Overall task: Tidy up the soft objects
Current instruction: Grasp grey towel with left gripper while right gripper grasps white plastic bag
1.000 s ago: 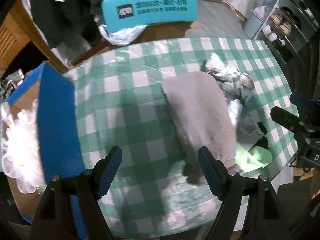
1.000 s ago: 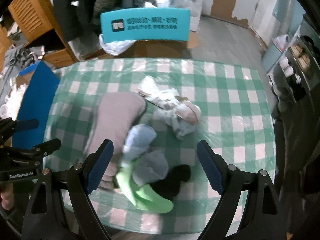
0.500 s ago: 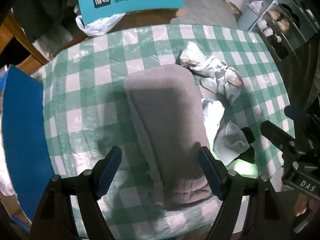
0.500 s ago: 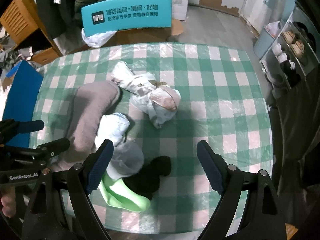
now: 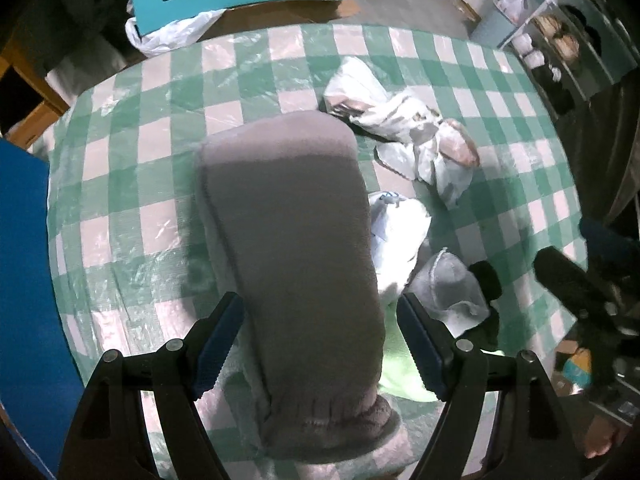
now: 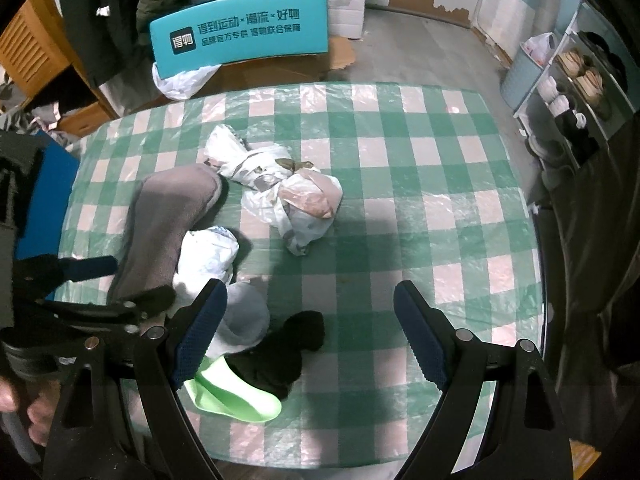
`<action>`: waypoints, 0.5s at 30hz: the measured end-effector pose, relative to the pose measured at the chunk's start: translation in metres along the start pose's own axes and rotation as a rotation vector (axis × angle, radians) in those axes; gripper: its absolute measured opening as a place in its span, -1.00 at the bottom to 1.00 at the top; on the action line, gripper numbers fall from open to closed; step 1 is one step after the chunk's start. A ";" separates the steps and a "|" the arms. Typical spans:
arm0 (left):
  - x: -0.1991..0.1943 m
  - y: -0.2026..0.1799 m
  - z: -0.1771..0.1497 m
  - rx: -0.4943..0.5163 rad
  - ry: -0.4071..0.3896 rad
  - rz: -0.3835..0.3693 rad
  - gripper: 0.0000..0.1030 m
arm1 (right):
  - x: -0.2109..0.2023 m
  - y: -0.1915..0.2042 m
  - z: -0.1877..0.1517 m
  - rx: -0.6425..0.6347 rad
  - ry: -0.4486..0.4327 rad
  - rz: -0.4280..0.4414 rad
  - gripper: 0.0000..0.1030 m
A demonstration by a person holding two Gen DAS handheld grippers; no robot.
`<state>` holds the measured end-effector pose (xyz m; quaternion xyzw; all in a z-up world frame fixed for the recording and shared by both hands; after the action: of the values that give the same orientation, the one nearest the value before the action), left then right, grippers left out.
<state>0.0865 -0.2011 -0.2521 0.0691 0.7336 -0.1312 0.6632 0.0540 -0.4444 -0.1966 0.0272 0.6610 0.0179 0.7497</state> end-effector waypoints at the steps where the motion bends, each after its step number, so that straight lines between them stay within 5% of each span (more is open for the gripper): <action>1: 0.002 0.000 0.001 0.010 -0.003 0.023 0.56 | 0.000 0.000 0.001 -0.002 0.000 0.001 0.66; 15: 0.003 0.063 0.000 -0.067 0.012 0.021 0.56 | 0.013 0.010 0.018 -0.024 0.017 0.011 0.66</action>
<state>0.1040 -0.1408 -0.2611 0.0555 0.7409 -0.0992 0.6620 0.0737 -0.4341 -0.2065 0.0216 0.6671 0.0300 0.7441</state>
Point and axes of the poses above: each gripper's, at about its wrist camera, not at the fingertips, and x roughly the way its jaws point, y to its left, z to its top, the point moved 10 cm from there along x, roughly the way its jaws point, and after that the axes turned 12 degrees about y, right-handed, at the moved point
